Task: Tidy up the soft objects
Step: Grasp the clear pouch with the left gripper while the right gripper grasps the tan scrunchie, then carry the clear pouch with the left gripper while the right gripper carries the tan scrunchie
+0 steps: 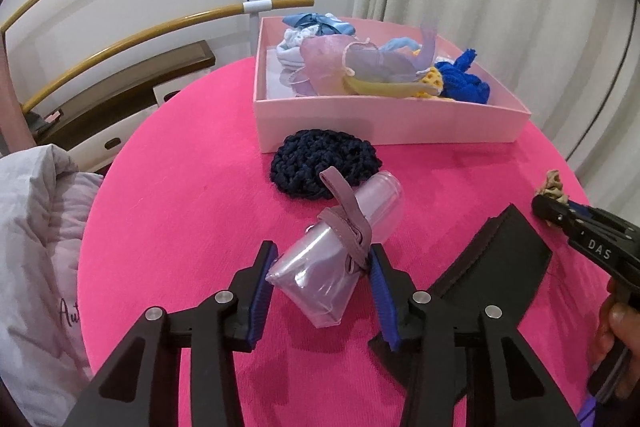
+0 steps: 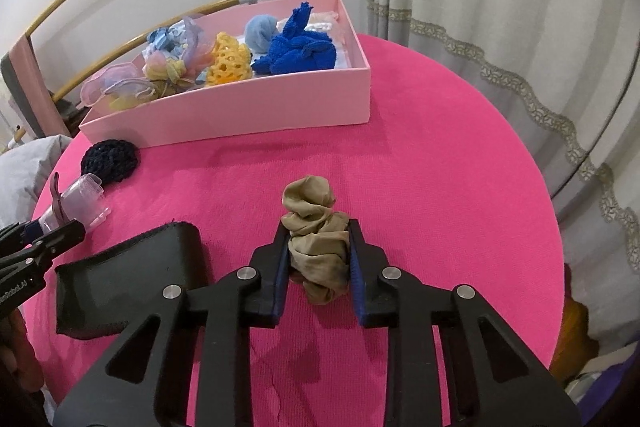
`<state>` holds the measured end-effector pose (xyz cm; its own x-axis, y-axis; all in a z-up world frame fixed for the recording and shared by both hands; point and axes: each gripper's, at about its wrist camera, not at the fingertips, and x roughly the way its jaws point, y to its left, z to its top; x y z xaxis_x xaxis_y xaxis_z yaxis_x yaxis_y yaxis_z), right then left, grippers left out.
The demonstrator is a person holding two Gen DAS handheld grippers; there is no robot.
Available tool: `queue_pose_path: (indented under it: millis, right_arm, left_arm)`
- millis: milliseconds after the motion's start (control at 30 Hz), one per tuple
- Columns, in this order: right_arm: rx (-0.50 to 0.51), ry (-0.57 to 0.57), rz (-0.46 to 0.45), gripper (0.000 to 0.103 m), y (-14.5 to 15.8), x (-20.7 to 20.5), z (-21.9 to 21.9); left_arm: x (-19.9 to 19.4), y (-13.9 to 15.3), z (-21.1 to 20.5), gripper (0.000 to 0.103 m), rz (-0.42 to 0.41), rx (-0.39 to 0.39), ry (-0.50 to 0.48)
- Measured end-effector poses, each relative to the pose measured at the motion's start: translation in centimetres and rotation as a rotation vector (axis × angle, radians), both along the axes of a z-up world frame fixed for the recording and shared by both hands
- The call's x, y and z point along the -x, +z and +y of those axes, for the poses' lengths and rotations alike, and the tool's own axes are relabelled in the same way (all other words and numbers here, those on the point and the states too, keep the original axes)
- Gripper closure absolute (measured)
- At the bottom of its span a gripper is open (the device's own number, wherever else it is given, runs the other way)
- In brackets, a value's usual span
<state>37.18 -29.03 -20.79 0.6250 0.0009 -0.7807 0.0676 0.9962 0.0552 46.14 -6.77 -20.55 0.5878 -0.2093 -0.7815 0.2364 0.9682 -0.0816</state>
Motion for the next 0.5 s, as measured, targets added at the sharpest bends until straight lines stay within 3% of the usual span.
queue_pose_path:
  millis: [500]
  right_arm:
    - [-0.013,0.051,-0.059,0.08,3.1,2.1,1.7]
  left_arm:
    - [3.7,4.0,0.8,0.062,-0.083,-0.026,0.04]
